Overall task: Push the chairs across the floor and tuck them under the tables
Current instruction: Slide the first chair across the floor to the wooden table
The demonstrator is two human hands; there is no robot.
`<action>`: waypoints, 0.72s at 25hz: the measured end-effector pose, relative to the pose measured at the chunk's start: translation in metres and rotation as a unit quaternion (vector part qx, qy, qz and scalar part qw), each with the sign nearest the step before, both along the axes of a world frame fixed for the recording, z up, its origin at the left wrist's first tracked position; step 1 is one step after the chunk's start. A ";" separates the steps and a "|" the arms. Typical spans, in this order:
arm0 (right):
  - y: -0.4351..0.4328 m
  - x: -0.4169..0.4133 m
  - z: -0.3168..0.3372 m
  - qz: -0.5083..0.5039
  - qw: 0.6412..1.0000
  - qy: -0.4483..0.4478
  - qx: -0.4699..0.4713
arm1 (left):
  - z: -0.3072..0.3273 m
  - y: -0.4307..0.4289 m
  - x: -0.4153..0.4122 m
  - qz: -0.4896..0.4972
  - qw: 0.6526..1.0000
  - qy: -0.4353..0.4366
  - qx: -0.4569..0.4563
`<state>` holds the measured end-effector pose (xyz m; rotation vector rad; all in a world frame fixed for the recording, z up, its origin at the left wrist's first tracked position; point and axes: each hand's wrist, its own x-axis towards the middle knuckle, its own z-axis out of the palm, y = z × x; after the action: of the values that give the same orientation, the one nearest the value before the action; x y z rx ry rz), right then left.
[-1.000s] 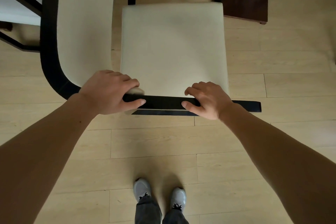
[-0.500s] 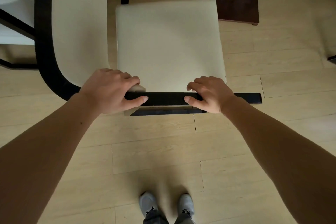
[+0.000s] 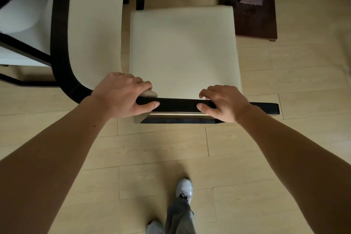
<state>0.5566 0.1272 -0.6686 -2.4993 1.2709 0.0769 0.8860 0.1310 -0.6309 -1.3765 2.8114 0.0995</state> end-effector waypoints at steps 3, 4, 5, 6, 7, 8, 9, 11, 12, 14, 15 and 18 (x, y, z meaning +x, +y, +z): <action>-0.021 0.000 0.000 0.000 1.000 0.000 0.012 | 0.000 -0.020 -0.001 0.000 1.000 -0.001 0.009; -0.029 -0.001 0.000 0.001 1.000 0.001 0.015 | 0.001 -0.028 -0.001 0.001 1.000 -0.003 0.012; -0.036 -0.001 0.001 0.001 1.000 0.002 0.018 | 0.001 -0.036 -0.002 0.002 1.000 -0.004 0.015; -0.044 -0.002 0.002 0.000 1.000 0.002 0.023 | 0.002 -0.044 -0.003 0.003 1.000 -0.003 0.017; -0.053 -0.002 0.003 0.000 1.000 0.002 0.027 | 0.003 -0.053 -0.003 0.004 1.000 0.000 0.020; -0.060 -0.002 0.004 0.002 1.000 0.002 0.029 | 0.003 -0.059 -0.003 0.006 1.000 0.002 0.022; -0.066 -0.001 0.004 0.004 1.000 0.003 0.028 | 0.003 -0.065 -0.002 0.005 1.000 0.004 0.023; -0.079 0.000 0.005 0.009 1.000 0.007 0.026 | 0.001 -0.077 -0.002 0.001 1.000 0.009 0.027; -0.084 0.000 0.004 0.010 1.000 0.011 0.026 | 0.002 -0.082 -0.002 0.002 0.999 0.013 0.030; -0.092 0.001 0.005 0.010 0.999 0.009 0.033 | 0.003 -0.090 -0.001 0.005 0.999 0.017 0.037; -0.095 0.002 0.005 0.011 0.999 0.008 0.033 | 0.003 -0.094 -0.001 0.005 0.999 0.017 0.038; -0.107 0.004 0.006 0.017 0.999 0.015 0.031 | 0.005 -0.105 0.000 0.008 0.999 0.023 0.044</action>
<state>0.5603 0.0200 -0.6625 -2.4764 1.2182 0.1608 0.8860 0.0259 -0.6261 -1.3957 2.7951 0.2554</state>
